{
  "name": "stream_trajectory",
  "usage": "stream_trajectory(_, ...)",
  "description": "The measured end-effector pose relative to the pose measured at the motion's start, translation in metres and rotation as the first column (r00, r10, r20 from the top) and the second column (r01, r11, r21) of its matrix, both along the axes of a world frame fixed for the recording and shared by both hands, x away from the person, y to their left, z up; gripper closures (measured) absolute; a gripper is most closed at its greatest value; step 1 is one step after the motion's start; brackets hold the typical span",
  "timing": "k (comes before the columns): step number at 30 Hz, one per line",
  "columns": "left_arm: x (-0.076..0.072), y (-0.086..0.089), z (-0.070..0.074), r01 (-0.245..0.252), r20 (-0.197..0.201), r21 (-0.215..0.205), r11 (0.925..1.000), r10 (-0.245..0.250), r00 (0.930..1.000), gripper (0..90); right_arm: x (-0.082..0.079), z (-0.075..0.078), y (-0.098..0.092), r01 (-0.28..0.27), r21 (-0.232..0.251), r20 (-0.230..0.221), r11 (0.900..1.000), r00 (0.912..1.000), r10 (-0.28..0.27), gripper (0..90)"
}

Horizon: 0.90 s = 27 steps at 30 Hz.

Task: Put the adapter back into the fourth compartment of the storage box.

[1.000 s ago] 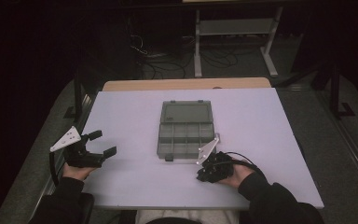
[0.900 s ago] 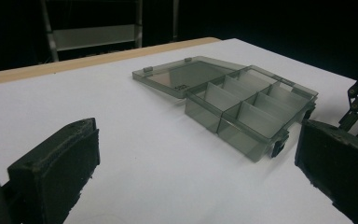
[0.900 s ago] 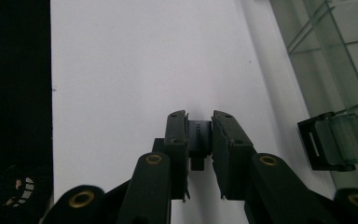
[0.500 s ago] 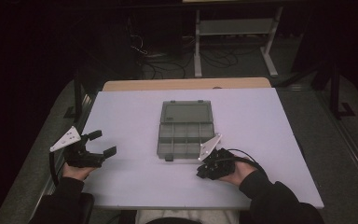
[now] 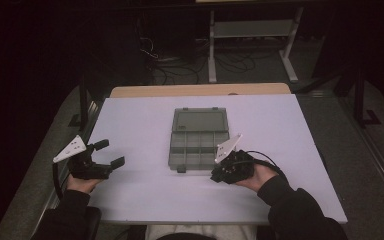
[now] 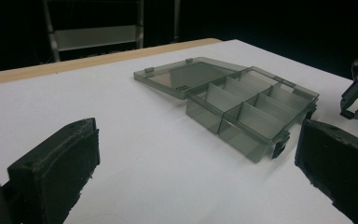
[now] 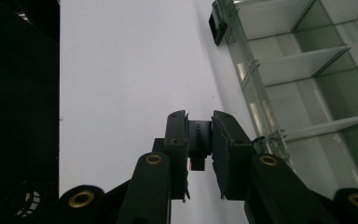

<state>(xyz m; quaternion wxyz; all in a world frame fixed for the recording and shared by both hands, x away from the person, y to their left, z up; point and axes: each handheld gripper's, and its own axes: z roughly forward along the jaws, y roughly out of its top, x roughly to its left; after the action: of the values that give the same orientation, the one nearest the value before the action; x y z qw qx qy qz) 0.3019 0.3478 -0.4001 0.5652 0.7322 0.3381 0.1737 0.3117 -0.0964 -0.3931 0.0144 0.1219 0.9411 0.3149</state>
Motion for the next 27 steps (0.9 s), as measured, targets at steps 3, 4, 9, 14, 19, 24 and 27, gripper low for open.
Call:
stream_trajectory(3,0.000,0.000,0.000,0.000,0.000,-0.001,1.0000,0.000,1.0000,0.0,0.001,0.003,0.000,0.003,0.001,0.007,1.000,1.0000,-0.003,75.0)
stream_trajectory(4,0.000,0.000,0.000,0.000,0.000,-0.001,1.0000,0.000,1.0000,0.0,0.001,0.003,0.000,0.003,0.001,0.007,1.000,1.0000,-0.003,75.0)
stream_trajectory(9,0.000,0.000,0.000,-0.001,0.000,-0.005,1.0000,0.001,1.0000,0.0,0.003,0.006,0.002,-0.004,-0.012,0.016,1.000,0.9999,0.004,75.0)
stream_trajectory(14,-0.001,0.000,0.000,-0.003,-0.001,-0.006,1.0000,0.003,1.0000,0.0,0.005,0.011,0.003,-0.008,-0.014,0.023,1.000,0.9997,0.008,74.9)
stream_trajectory(19,-0.001,0.000,0.000,-0.004,-0.001,-0.006,1.0000,0.004,1.0000,0.0,0.009,0.018,0.002,-0.007,-0.006,0.031,1.000,0.9995,0.007,74.9)
stream_trajectory(24,-0.001,0.000,0.000,-0.004,0.000,-0.006,1.0000,0.004,1.0000,0.0,0.013,0.022,0.003,-0.001,-0.015,0.034,1.000,0.9994,0.002,75.0)
stream_trajectory(27,0.000,0.000,0.000,-0.003,-0.001,-0.006,1.0000,0.003,1.0000,0.0,0.015,0.025,0.004,-0.003,-0.016,0.040,1.000,0.9992,0.003,75.0)
